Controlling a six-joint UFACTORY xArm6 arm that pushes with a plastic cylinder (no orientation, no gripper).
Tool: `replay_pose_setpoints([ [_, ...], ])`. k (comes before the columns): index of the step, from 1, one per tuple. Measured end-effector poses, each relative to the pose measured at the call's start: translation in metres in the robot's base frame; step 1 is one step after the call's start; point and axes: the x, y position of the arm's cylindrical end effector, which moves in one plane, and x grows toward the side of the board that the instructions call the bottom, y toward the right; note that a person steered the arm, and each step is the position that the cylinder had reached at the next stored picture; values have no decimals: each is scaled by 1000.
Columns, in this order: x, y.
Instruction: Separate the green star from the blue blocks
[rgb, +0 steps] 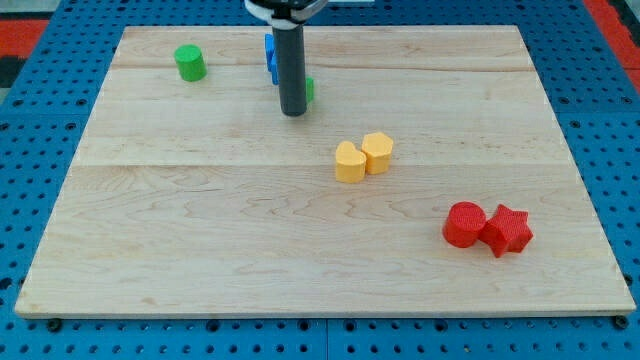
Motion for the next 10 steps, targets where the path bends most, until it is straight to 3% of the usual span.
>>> replay_pose_setpoints([
  [2,-18,-74],
  [3,-35,-52],
  [5,-22,0],
  [7,-72,16],
  [8,-80,61],
  [10,-74,72],
])
